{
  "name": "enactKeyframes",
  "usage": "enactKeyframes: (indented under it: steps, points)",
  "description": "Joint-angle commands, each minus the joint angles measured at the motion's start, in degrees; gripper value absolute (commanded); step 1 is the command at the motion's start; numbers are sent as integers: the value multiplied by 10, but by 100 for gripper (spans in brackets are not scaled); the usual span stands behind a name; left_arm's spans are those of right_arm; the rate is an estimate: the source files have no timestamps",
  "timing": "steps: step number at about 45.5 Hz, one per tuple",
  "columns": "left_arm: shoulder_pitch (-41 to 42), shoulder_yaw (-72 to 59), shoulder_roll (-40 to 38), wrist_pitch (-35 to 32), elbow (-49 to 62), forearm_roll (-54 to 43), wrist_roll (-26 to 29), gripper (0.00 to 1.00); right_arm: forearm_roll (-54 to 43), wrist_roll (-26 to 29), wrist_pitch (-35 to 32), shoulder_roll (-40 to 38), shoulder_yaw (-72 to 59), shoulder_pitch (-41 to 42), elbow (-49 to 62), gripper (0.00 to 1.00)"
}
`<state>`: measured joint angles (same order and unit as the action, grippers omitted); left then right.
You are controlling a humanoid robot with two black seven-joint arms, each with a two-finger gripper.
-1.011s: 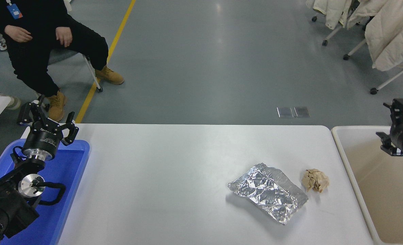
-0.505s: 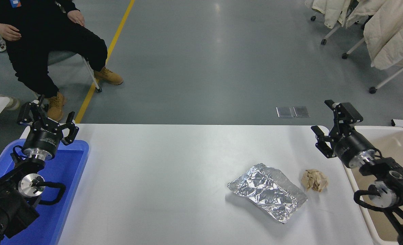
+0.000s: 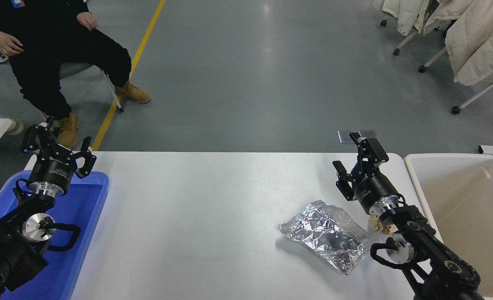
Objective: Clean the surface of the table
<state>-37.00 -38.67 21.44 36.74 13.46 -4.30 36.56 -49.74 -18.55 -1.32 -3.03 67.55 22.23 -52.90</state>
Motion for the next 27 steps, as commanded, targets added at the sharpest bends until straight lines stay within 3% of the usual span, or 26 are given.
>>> enactKeyframes:
  steps: [1, 27]
  points:
    - [0, 0, 0, 0, 1, 0, 0, 100, -6, -5, 11, 30, 15, 49, 61, 100]
    - [0, 0, 0, 0, 0, 0, 0, 100, 4, -5, 43, 30, 21, 62, 90, 100]
